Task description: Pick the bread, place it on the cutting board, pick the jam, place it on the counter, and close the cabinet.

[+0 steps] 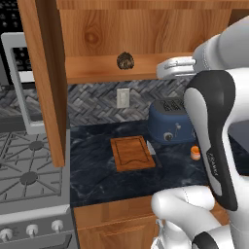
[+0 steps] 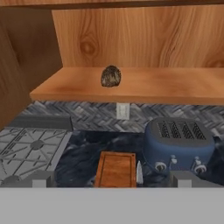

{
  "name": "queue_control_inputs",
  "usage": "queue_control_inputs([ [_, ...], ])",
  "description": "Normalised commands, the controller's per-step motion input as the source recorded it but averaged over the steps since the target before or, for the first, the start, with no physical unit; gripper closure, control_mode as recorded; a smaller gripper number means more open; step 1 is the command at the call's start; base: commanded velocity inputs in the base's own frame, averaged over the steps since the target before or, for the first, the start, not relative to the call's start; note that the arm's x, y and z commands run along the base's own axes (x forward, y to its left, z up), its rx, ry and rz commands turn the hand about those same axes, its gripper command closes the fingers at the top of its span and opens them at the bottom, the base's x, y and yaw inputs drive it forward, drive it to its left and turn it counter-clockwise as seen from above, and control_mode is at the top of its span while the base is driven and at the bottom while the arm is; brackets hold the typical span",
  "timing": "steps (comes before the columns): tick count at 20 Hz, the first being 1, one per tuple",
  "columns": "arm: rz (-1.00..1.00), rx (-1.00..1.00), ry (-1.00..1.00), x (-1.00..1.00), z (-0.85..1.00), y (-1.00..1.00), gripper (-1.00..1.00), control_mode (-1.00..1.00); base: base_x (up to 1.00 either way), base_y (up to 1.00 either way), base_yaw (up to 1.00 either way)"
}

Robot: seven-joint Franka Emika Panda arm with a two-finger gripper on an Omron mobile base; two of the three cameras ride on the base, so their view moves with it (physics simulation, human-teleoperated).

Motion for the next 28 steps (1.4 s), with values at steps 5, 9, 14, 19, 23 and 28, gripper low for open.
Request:
queue_control_inputs([
  [5, 0.0, 0.0, 0.0, 0.34, 0.0, 0.07, -1.0, -1.0, 0.0, 0.0, 0.0],
  [9, 0.0, 0.0, 0.0, 0.31, 0.0, 0.02, -1.0, -1.0, 0.0, 0.0, 0.0],
  [14, 0.0, 0.0, 0.0, 0.31, 0.0, 0.0, -1.0, -1.0, 0.0, 0.0, 0.0],
  [19, 0.0, 0.0, 0.0, 0.27, -0.16, 0.0, -1.0, -1.0, 0.0, 0.0, 0.0],
  [23, 0.0, 0.0, 0.0, 0.26, -0.32, 0.03, -1.0, -1.0, 0.0, 0.0, 0.0],
  [28, 0.0, 0.0, -0.01, 0.26, -0.16, 0.01, -1.0, -1.0, 0.0, 0.0, 0.0],
])
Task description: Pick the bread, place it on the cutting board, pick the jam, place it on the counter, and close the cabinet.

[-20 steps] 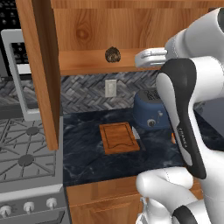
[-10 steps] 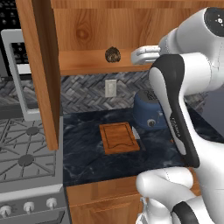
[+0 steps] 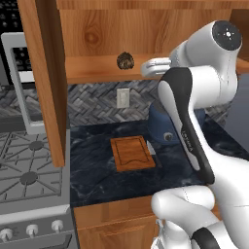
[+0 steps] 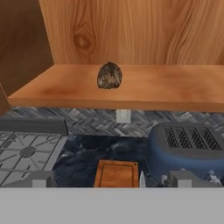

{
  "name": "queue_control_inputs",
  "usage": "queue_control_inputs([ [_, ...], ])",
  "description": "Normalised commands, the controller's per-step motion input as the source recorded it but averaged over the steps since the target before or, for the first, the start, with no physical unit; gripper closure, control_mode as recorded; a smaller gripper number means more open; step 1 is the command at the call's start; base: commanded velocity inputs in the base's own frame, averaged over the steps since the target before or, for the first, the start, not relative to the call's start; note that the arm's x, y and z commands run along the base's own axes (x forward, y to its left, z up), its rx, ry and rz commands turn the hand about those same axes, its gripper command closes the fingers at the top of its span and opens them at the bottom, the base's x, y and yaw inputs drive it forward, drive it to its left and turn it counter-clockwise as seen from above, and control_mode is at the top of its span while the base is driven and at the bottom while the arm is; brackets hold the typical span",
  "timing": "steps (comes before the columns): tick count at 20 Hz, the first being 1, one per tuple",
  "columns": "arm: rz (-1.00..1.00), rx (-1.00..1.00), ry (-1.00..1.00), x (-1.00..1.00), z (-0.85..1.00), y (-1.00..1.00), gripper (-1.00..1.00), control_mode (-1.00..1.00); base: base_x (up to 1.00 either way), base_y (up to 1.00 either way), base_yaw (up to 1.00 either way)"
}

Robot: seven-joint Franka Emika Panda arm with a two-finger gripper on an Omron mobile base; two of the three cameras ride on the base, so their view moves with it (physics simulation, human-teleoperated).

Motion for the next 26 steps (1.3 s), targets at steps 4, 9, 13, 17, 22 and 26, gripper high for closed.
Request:
queue_control_inputs([
  [4, 0.0, 0.0, -0.03, 0.25, -0.01, 0.0, -1.0, -1.0, 0.0, 0.0, 0.0],
  [9, 0.0, 0.0, -0.02, 0.27, 0.0, 0.04, -1.0, -1.0, 0.0, 0.0, 0.0],
  [13, 0.0, 0.0, 0.0, 0.25, 0.0, 0.1, -1.0, -1.0, 0.0, 0.0, 0.0],
  [17, 0.0, 0.0, 0.0, 0.29, 0.0, 0.09, -1.0, -1.0, 0.0, 0.0, 0.0],
  [22, 0.0, 0.0, 0.0, 0.29, 0.0, 0.03, -1.0, -1.0, 0.0, 0.0, 0.0],
  [26, 0.0, 0.0, 0.0, 0.28, 0.0, 0.01, -1.0, -1.0, 0.0, 0.0, 0.0],
])
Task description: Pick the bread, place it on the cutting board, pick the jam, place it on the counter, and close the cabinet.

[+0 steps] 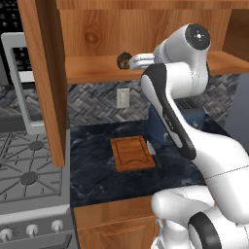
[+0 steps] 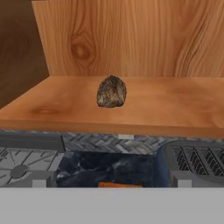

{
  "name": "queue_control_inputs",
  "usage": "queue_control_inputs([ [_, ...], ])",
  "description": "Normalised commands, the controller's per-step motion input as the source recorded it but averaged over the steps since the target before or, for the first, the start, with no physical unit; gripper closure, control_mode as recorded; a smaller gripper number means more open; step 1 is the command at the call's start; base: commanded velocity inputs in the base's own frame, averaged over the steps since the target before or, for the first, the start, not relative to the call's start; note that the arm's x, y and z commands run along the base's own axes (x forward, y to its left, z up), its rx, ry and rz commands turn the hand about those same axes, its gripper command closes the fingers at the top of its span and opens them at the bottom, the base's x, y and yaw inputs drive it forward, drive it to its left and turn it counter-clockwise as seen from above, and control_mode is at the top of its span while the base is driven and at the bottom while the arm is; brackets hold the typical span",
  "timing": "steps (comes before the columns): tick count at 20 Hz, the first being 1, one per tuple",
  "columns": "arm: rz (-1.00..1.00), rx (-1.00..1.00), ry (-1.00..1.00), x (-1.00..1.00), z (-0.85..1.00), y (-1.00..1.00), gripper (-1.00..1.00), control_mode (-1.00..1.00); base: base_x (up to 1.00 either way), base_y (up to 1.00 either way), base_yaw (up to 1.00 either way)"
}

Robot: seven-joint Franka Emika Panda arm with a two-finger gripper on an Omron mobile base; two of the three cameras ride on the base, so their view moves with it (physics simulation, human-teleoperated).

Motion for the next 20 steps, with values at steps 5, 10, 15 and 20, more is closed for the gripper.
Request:
queue_control_inputs([
  [5, 0.0, 0.0, 0.0, 0.24, 0.0, 0.0, -1.0, -1.0, 0.0, 0.0, 0.0],
  [10, 0.0, 0.0, 0.0, 0.24, 0.0, 0.0, -1.0, -1.0, 0.0, 0.0, 0.0],
  [15, 0.0, 0.0, 0.0, 0.22, 0.0, 0.0, -1.0, -1.0, 0.0, 0.0, 0.0],
  [20, 0.0, 0.0, 0.0, 0.26, 0.0, 0.03, -1.0, -1.0, 0.0, 0.0, 0.0],
])
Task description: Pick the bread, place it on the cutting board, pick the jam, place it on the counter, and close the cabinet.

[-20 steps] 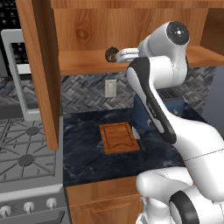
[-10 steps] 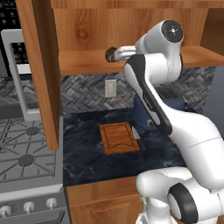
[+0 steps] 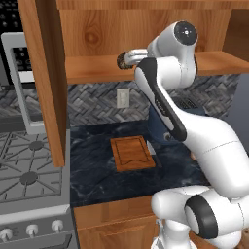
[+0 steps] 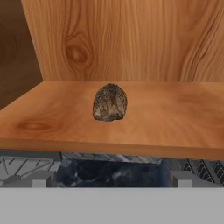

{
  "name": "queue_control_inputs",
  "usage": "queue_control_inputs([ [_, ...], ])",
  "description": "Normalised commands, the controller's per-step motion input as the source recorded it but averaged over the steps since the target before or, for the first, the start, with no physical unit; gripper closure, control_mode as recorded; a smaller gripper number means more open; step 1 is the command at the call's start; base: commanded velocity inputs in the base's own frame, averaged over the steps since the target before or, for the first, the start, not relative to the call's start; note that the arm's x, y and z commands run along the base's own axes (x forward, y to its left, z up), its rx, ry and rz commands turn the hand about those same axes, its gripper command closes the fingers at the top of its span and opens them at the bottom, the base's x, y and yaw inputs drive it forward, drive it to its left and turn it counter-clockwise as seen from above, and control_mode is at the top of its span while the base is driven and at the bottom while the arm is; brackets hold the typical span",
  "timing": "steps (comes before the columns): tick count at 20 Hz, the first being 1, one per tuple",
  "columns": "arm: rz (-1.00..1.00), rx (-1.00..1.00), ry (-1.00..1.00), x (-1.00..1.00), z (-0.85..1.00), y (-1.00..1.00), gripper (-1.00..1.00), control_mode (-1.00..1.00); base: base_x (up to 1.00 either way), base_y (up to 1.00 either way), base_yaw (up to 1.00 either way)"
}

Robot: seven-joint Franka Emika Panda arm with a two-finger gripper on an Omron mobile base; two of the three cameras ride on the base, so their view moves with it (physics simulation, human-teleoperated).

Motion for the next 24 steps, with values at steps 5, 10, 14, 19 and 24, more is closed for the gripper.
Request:
queue_control_inputs([
  [5, 0.0, 0.0, 0.0, 0.22, 0.0, 0.03, -1.0, -1.0, 0.0, 0.0, 0.0],
  [10, 0.0, 0.0, 0.0, 0.2, -0.01, 0.02, -1.0, -1.0, 0.0, 0.0, 0.0],
  [14, 0.0, 0.0, 0.0, 0.22, -0.06, 0.03, -1.0, -1.0, 0.0, 0.0, 0.0],
  [19, 0.0, 0.0, 0.0, 0.22, -0.12, 0.03, -1.0, -1.0, 0.0, 0.0, 0.0],
  [24, 0.0, 0.0, 0.0, 0.24, -0.11, 0.05, -1.0, -1.0, 0.0, 0.0, 0.0],
])
